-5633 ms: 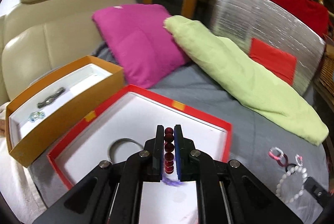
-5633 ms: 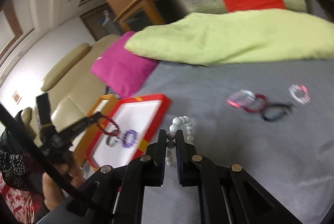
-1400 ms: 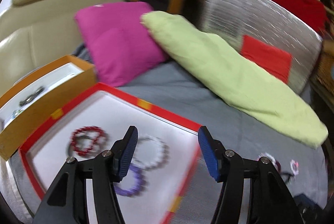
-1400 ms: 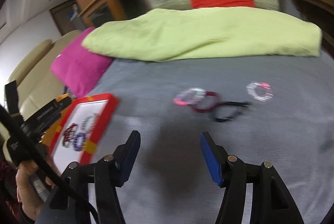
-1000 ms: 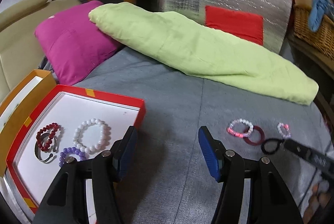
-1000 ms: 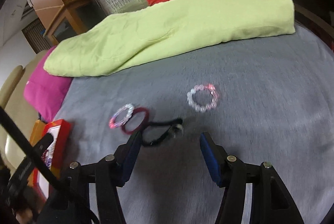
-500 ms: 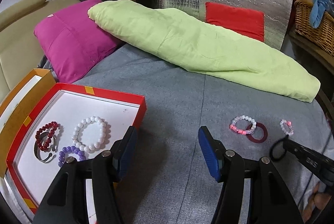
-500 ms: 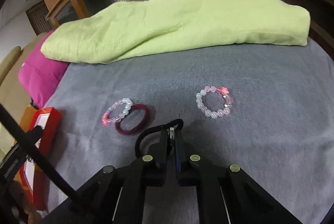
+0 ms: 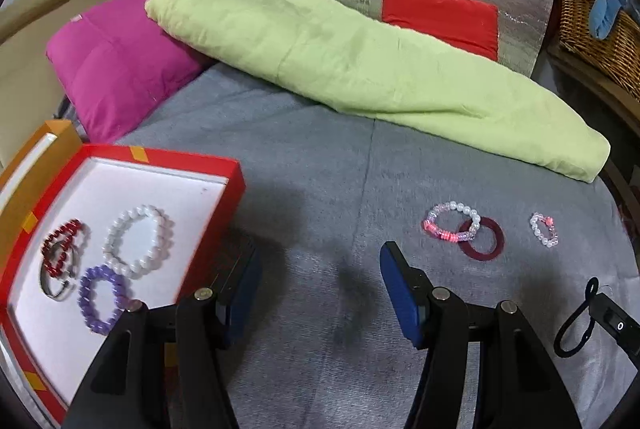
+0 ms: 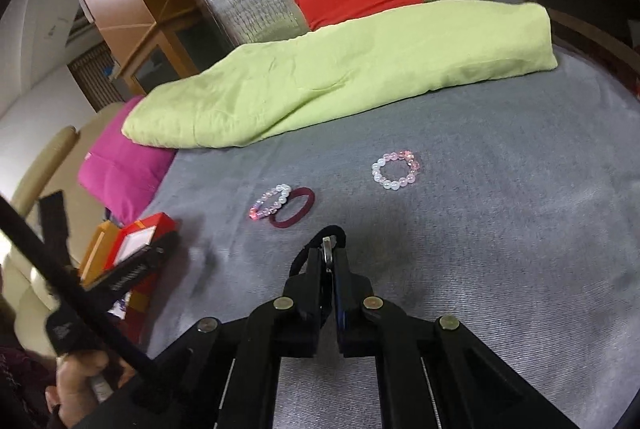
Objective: Organize jewelry
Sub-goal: 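Grasp the small pink bead bracelet with the left tool while the right tool holds the hair tie, then carry the pink bracelet and black hair tie in both tools over the tray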
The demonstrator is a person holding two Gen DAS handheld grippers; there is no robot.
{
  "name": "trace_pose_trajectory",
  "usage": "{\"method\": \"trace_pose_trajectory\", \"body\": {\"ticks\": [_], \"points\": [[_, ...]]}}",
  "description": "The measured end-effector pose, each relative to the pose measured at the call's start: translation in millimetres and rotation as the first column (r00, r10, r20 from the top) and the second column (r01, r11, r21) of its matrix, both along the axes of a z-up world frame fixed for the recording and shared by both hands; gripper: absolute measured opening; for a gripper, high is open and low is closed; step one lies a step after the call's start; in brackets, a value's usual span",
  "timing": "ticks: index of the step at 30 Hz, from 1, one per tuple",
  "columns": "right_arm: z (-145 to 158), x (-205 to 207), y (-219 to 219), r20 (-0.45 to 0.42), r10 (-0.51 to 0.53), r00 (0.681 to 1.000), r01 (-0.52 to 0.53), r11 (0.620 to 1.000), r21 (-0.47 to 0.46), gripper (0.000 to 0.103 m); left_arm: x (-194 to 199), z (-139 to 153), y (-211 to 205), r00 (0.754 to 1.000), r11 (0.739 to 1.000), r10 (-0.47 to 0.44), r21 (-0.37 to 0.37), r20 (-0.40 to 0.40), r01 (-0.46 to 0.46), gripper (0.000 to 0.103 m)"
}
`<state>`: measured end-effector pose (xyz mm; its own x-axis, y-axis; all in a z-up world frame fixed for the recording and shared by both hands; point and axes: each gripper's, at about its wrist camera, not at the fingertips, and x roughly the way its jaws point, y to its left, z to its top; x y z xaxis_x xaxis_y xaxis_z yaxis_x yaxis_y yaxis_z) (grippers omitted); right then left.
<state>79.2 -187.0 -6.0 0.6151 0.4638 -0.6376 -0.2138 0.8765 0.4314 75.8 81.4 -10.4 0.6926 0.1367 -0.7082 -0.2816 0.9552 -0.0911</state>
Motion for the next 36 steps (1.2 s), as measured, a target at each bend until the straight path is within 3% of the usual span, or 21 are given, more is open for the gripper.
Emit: {"method": "trace_pose_trajectory", "body": {"ticks": [3,9,14,17,19,21,24,36], "points": [[5.1,-0.3,0.7,0.017,0.009,1.0,-0.009,1.0,0.025,0.006,8.4,-5.5,-6.5,1.0,0.999,-0.008,-0.038,-0.016,0.007,0.061],[11.9,-5.2,-1.7,0.041,0.019,0.999,-0.021,0.999,0.044,0.006,38.4,-3.2,-38.9,0.997,0.997,-0.073,-0.043,-0.029,0.072,0.061],[10.6,-2.0,-14.1,0.028,0.006,1.0,-0.008,0.996,0.086,0.006,66.0,-0.4,-54.1,0.998,0.998,-0.049,-0.044,-0.037,0.048,0.061],[10.7,-0.5,-14.7,0.026,0.01,1.0,-0.013,0.995,0.101,0.006,79.5,-14.5,-59.2,0.993,0.998,-0.061,-0.039,-0.1,0.057,0.044],[11.3,-0.2,-12.8,0.027,0.02,0.999,-0.022,0.995,0.099,0.006,84.8,-30.3,-62.4,0.982,0.998,-0.065,-0.022,-0.177,0.062,0.017],[11.6,-0.6,-11.6,0.028,0.026,0.999,-0.028,0.995,0.098,0.006,82.2,-30.8,-63.7,0.984,0.998,-0.051,0.023,-0.17,0.055,0.007],[12.8,-1.2,-13.5,0.034,0.021,0.999,-0.025,0.994,0.102,0.006,73.2,-20.0,-60.6,0.985,0.997,-0.076,-0.018,-0.152,0.074,0.006],[16.8,-2.1,-21.2,0.049,-0.009,0.999,0.003,0.992,0.126,0.006,8.5,23.5,-67.5,0.981,0.981,-0.188,0.043,-0.041,0.19,0.007]]}}
